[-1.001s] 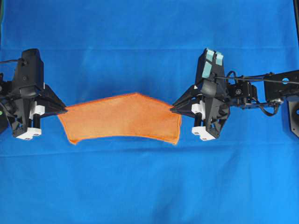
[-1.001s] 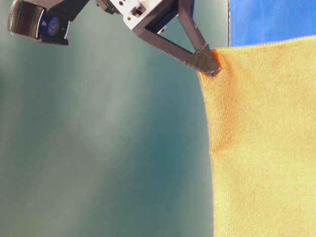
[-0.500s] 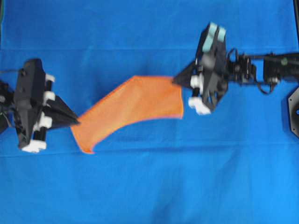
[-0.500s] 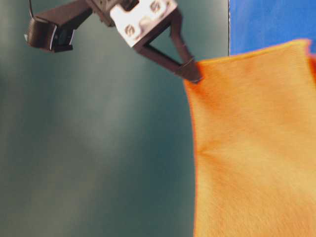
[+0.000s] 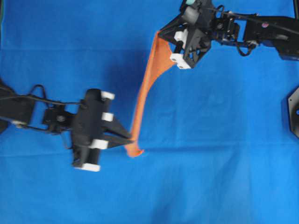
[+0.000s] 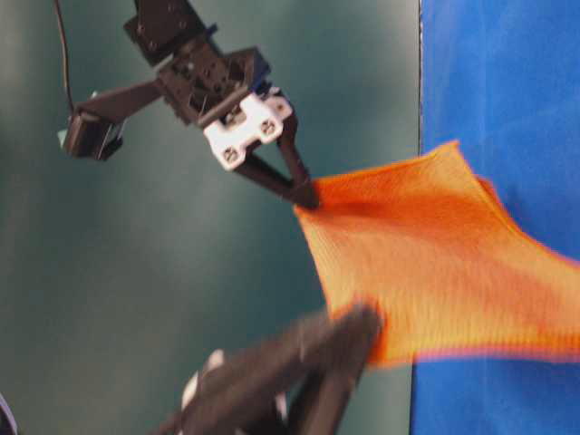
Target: Fold the orange towel.
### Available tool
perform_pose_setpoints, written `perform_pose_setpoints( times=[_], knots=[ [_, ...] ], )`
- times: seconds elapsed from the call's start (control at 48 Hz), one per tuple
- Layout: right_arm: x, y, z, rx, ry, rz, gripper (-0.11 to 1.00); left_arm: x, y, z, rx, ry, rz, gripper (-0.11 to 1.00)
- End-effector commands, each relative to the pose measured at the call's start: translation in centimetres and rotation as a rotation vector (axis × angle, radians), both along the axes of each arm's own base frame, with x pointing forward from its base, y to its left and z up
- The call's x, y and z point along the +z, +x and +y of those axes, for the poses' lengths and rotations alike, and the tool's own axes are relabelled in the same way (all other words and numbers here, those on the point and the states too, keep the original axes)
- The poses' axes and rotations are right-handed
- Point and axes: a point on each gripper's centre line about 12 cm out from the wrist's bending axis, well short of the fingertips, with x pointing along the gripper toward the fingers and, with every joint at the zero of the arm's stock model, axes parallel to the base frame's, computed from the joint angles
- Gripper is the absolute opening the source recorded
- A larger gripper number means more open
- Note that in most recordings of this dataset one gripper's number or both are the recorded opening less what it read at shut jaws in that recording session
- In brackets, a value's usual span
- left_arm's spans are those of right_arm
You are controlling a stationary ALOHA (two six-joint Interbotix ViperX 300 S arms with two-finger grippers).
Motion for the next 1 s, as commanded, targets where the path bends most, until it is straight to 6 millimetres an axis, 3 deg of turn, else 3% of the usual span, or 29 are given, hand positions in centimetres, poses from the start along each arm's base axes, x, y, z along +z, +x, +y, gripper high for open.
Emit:
perform_pose_setpoints(
  times=[0.0,0.125,0.292,0.48,0.646,0.834,0.98],
  knots=[
    [2.0,0.6,-1.5,-0.016,-0.039,-0.045,0.02,1.6,2.2,-1.3,-0.034,0.011,-0.057,0.01],
    [2.3,1.5,-2.0,-0.012,-0.057,-0.05,0.02,1.9,3.7,-1.7,-0.048,0.033,-0.068,0.01],
    [2.0,1.0,-2.0,-0.015,-0.058,-0.039,0.02,2.1,4.5,-1.8,-0.05,0.034,-0.083,0.01],
    [2.0,-1.3,-2.0,-0.039,-0.054,-0.029,0.02,2.4,6.1,-2.2,-0.049,0.028,-0.138,0.01],
    [2.0,-4.0,-1.5,-0.058,-0.047,-0.029,0.02,2.3,9.5,-2.9,-0.076,0.08,-0.208,0.01],
    [1.4,-6.2,-0.4,-0.066,-0.029,-0.017,0.02,0.2,13.3,-3.6,-0.086,0.103,-0.202,0.01],
    [0.9,-6.6,-0.2,-0.069,-0.018,0.016,0.02,-0.9,13.5,-3.8,-0.081,0.091,-0.176,0.01]
  ],
)
